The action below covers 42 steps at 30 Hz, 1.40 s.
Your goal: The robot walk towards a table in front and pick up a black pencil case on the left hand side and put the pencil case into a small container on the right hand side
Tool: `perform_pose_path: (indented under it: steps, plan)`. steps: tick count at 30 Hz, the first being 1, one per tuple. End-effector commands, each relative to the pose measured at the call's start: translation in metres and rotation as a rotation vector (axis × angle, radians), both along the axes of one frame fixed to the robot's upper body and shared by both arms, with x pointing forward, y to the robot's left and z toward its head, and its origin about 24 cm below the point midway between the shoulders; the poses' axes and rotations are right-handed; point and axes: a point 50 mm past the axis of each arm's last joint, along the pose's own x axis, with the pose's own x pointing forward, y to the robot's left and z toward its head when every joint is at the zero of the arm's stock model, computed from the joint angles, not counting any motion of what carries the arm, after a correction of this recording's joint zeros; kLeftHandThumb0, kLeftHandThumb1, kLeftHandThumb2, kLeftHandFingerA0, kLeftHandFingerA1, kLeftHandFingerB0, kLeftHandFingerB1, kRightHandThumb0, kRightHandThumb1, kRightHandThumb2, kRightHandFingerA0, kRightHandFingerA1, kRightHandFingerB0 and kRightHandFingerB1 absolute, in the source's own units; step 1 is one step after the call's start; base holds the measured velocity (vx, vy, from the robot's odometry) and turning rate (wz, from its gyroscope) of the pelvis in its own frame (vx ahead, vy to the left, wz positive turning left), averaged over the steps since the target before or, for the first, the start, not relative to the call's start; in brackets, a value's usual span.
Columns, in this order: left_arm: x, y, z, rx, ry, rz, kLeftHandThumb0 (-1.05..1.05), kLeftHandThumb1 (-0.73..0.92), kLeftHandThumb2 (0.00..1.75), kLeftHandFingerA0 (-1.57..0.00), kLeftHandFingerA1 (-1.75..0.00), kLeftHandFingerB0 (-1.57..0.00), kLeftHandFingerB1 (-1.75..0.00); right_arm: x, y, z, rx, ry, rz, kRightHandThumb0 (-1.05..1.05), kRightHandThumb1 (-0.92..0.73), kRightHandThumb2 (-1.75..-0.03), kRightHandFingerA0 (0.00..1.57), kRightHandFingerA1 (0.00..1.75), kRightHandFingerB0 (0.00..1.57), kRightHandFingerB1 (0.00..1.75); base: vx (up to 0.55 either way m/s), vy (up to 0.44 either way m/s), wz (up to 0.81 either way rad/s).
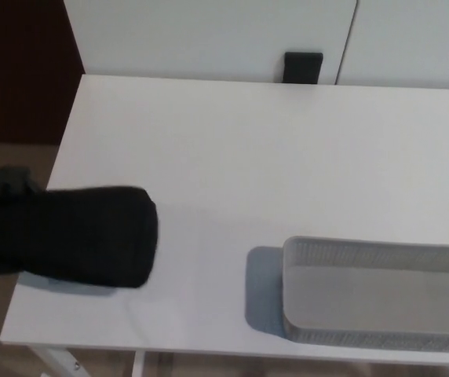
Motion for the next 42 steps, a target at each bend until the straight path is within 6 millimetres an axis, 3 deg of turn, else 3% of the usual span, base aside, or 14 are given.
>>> perform_pose_path:
  steps: [1, 9, 10, 13, 16, 19, 22, 27, 28, 34, 35, 36, 39, 42]
  plan:
    - [-0.001, 0.001, 0.016, -0.132, 0.003, -0.055, -0.15, 0.83, 0.66, -0.80, -1.27, -0.70, -0.85, 0.000, -0.008, 0.004, -0.015, -0.006, -0.015, -0.44, -0.53, -0.80, 0.52, 0.56, 0.32, 0.47, 0.00, 0.000, 0.00]
    - [0.009, -0.063, 0.049, -0.360, -0.016, -0.250, -0.19, 0.81, 0.66, -0.86, -1.25, -0.77, -0.82, -0.004, -0.006, 0.000, -0.017, 0.013, -0.027, -0.43, -0.54, -0.79, 0.53, 0.54, 0.33, 0.46, 0.00, 0.000, 0.00]
    - [0.010, -0.074, 0.053, -0.371, -0.009, -0.261, -0.22, 0.82, 0.65, -0.86, -1.24, -0.79, -0.80, -0.006, -0.006, 0.000, -0.019, 0.014, -0.024, -0.35, -0.66, -0.59, 0.58, 0.43, 0.40, 0.36, 0.00, 0.000, 0.00]
    - [0.012, -0.094, 0.059, -0.408, -0.009, -0.302, -0.20, 0.81, 0.64, -0.89, -1.20, -0.79, -0.78, -0.006, -0.005, -0.001, -0.025, 0.016, -0.010, -0.43, -0.52, -0.79, 0.50, 0.54, 0.33, 0.47, 0.00, 0.000, 0.00]
    - [0.016, -0.114, 0.062, -0.439, -0.008, -0.345, -0.19, 0.80, 0.64, -0.86, -1.20, -0.79, -0.79, -0.007, -0.005, -0.001, -0.018, 0.009, -0.011, -0.37, -0.65, -0.59, 0.58, 0.45, 0.40, 0.37, 0.00, 0.000, 0.00]
    - [0.018, -0.122, 0.062, -0.449, -0.004, -0.356, -0.21, 0.79, 0.64, -0.87, -1.20, -0.79, -0.79, -0.007, -0.005, 0.000, -0.021, 0.011, -0.010, -0.44, -0.52, -0.80, 0.49, 0.55, 0.33, 0.48, 0.00, 0.000, 0.00]
    - [0.023, -0.160, 0.063, -0.487, 0.009, -0.418, -0.26, 0.78, 0.64, -0.94, -1.07, -0.82, -0.77, -0.005, -0.005, 0.000, -0.029, 0.012, 0.006, -0.39, -0.64, -0.59, 0.47, 0.42, 0.40, 0.36, 0.00, 0.000, 0.00]
    - [0.018, -0.202, 0.058, -0.517, 0.043, -0.496, -0.30, 0.79, 0.63, -0.99, -1.19, -0.82, -0.80, -0.005, -0.004, 0.000, -0.035, 0.007, 0.017, -0.37, -0.65, -0.59, 0.54, 0.42, 0.41, 0.36, 0.00, 0.000, 0.00]
    - [0.015, -0.213, 0.055, -0.532, 0.054, -0.518, -0.31, 0.79, 0.62, -0.98, -1.17, -0.82, -0.80, -0.005, -0.004, 0.000, -0.031, 0.005, 0.016, -0.44, -0.53, -0.79, 0.49, 0.53, 0.36, 0.47, 0.00, 0.000, 0.00]
    - [0.006, -0.247, 0.046, -0.581, 0.104, -0.548, -0.34, 0.77, 0.62, -1.01, -1.21, -0.84, -0.78, -0.003, -0.003, 0.001, -0.021, -0.003, 0.014, -0.44, -0.51, -0.78, 0.48, 0.54, 0.36, 0.48, 0.00, 0.000, 0.00]
    - [0.005, -0.251, 0.044, -0.589, 0.112, -0.552, -0.36, 0.77, 0.62, -1.01, -1.22, -0.83, -0.80, -0.002, -0.003, 0.001, -0.022, -0.002, 0.013, -0.37, -0.63, -0.58, 0.58, 0.44, 0.41, 0.37, 0.00, 0.000, 0.00]
    - [0.003, -0.255, 0.043, -0.599, 0.116, -0.557, -0.35, 0.76, 0.62, -1.00, -1.21, -0.84, -0.80, -0.001, -0.002, 0.001, -0.021, -0.001, 0.012, -0.44, -0.52, -0.79, 0.52, 0.56, 0.34, 0.48, 0.00, 0.000, 0.00]
    - [0.002, -0.259, 0.042, -0.608, 0.116, -0.559, -0.35, 0.76, 0.62, -1.00, -1.21, -0.84, -0.80, -0.001, -0.002, 0.001, -0.020, -0.001, 0.011, -0.44, -0.52, -0.79, 0.52, 0.56, 0.34, 0.48, 0.00, 0.000, 0.00]
    - [-0.011, -0.282, 0.031, -0.691, 0.186, -0.585, -0.34, 0.75, 0.63, -0.97, -1.28, -0.83, -0.83, 0.001, -0.001, 0.001, 0.001, -0.003, -0.016, -0.37, -0.63, -0.59, 0.62, 0.45, 0.41, 0.36, 0.00, 0.000, 0.00]
